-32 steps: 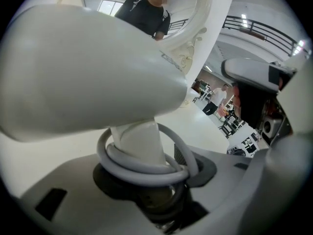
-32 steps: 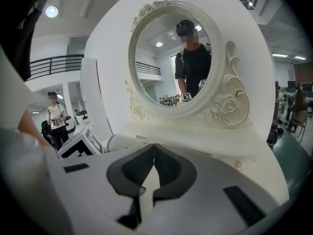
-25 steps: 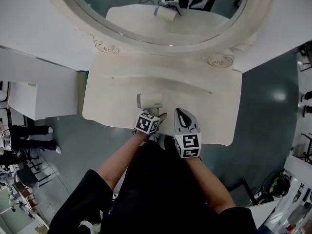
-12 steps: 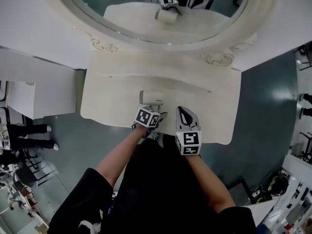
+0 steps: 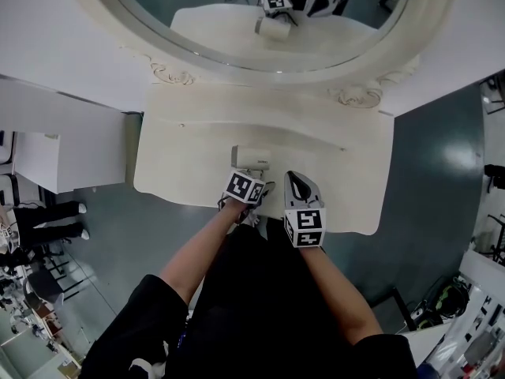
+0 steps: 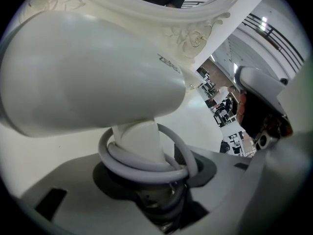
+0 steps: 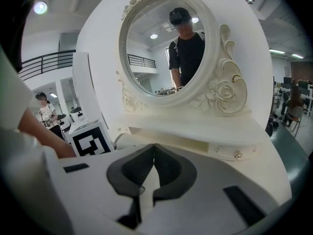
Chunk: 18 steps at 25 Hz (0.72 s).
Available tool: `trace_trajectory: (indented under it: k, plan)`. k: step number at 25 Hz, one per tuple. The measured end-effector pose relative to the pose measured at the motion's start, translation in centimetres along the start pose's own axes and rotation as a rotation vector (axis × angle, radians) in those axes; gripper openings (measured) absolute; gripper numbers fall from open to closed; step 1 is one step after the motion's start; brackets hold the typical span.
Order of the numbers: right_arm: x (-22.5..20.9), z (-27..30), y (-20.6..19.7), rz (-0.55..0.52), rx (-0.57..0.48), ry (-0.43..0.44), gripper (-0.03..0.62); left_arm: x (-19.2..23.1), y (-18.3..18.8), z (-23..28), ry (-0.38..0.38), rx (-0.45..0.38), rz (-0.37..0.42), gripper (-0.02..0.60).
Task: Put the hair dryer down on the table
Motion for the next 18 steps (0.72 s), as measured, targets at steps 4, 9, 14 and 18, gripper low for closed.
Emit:
trace_trajectory:
  k: [4, 9, 14, 18]
  plan:
    - [0.5, 0.2, -0.3, 0.001, 0.024, 0.028, 0.017, 0.0, 0.3, 0.1, 0.007, 0.042, -0.006, 0.252]
    - [0.5, -0.2, -0.8, 0.013, 0.032, 0.018, 0.017, 0.0, 0.3, 0.1, 0.000, 0.047, -0.017, 0.253]
    - [0.6, -0.7, -1.1, 0.034, 0.045, 0.033, 0.017, 0.0, 0.5, 0.2, 0.020, 0.069, -0.034, 0.256]
    - [0.4, -1.2, -1.4, 0.032, 0.051, 0.036, 0.017, -0.2, 0.4, 0.2, 0.078, 0.103, 0.004, 0.258]
Point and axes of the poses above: the fingertips, and each gripper's own axes: z forward along the fingers, x to its left, y out of its top, the point moved 6 cm from there along -z, backward along the fingers, and after that the axes turned 6 degrees about z, right-handed, at the moved point
